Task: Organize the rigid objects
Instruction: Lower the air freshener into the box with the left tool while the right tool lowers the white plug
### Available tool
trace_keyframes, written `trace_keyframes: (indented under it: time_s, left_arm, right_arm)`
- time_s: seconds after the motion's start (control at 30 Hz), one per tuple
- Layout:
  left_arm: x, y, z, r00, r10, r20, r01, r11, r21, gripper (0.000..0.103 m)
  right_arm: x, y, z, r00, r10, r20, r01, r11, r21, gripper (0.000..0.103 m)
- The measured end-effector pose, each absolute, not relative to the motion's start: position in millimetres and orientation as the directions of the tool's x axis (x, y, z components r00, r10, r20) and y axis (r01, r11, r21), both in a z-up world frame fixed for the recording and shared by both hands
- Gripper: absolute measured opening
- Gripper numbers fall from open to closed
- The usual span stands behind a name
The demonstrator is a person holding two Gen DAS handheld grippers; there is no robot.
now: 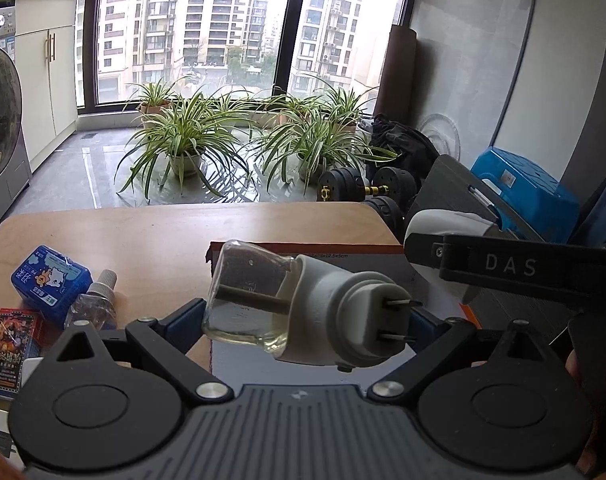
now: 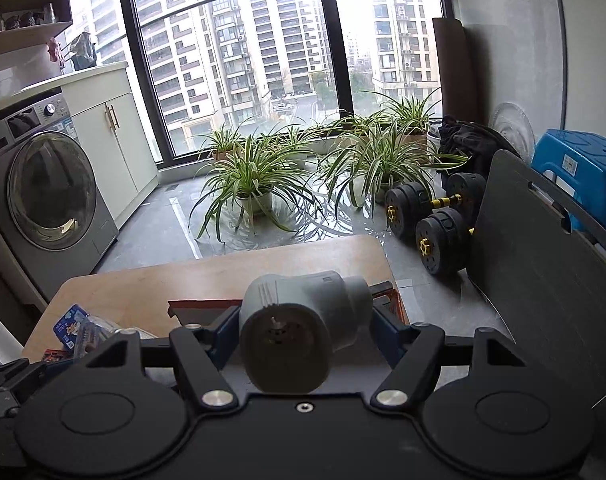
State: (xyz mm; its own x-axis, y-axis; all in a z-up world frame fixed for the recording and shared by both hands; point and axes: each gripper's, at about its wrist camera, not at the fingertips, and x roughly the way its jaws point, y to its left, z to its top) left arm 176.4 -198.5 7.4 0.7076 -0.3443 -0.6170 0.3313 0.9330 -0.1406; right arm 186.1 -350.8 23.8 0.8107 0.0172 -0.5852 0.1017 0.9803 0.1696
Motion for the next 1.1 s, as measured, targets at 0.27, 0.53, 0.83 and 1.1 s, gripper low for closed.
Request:
trace_keyframes:
  time_s: [0.27,0.53,0.83,1.1]
  left_arm:
    - [184,-197,2,0.703,-0.346,-0.621,0.321,0.934,-0.156,0.101]
    - [189,-196,-3,0.699,-0.345,-0.626,0.318,0.934,-0.16,0.101]
    - [192,-198,-10,0.696,-0.343,-0.631,0.318,0.935,-0.159,0.101]
    - [193,-199,-12,0.693,-0.344,-0.633,0.314,0.935,-0.164,0.101]
  right_arm:
    - [196,-348,18,0.8,0.013,-0.599,0.108,0.98,0.166,0.083]
    - [202,-345,14,0.792,0.012,-0.611,0.108,0.981,0.159,0.083]
    - [208,-344,9,0.783,0.014,-0.621,0.111,0.981,0.161,0.083]
    - [213,-339,4,0.774,0.019,-0.633,0.107,0.981,0.159,0.084]
